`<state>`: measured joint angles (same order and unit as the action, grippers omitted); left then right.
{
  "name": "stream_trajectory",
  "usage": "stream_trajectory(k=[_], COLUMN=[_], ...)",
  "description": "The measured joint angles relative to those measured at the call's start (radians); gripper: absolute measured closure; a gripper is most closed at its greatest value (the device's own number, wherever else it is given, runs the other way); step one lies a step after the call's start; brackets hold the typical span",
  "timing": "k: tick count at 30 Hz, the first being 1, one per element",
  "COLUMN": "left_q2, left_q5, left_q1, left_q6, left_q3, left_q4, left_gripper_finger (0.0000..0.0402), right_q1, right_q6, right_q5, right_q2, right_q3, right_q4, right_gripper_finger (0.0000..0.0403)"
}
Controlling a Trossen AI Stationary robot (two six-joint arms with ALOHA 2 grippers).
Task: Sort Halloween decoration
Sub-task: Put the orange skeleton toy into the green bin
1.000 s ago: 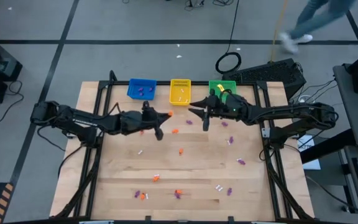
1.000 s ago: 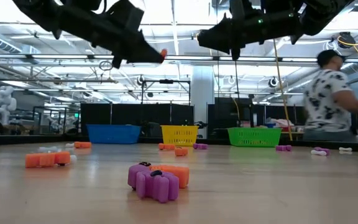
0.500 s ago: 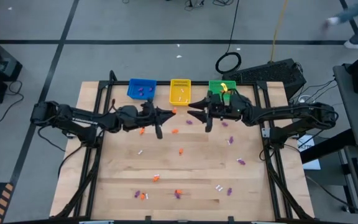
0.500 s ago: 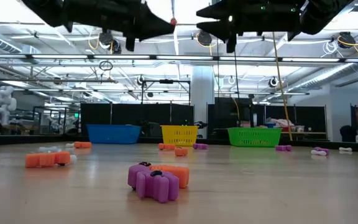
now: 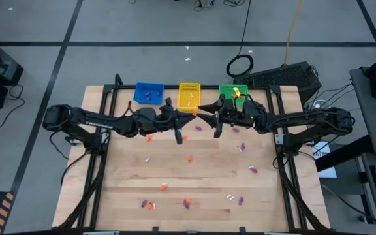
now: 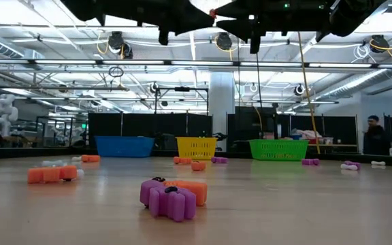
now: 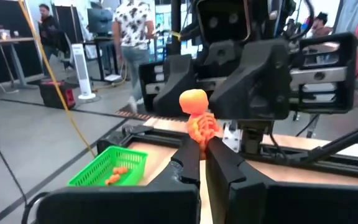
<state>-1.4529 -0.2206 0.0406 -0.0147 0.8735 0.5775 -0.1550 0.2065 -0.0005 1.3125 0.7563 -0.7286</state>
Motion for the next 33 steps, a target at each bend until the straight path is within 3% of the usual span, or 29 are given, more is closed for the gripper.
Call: stream_trajectory(k=[8,19,33], left_q2=[-0.015,-0.016,-0.016], left_q5=[0.004,0.007,0.007], left_q1=[0.010,0.011,0.011], left_q6=[0.003,0.007,0.005], left_q3=[0.028,0.028,0.027], left_q4=[-0.014,-0.013,-0.023], left_gripper_finger=[0.0401,0.0401,0.0401], right_q1=[0.000,0.000,0.000], right_q6=[-0.010,-0.011,-0.013], right_q5=[0.000,-0.001,0.024], right_q2=[0.000,0.011,0.072], right_q3=[0.000,0.000,0.036], right_q4=[0.000,-0.008,-0.038], right_gripper_finger=[0.0255,0.0312,0.0270])
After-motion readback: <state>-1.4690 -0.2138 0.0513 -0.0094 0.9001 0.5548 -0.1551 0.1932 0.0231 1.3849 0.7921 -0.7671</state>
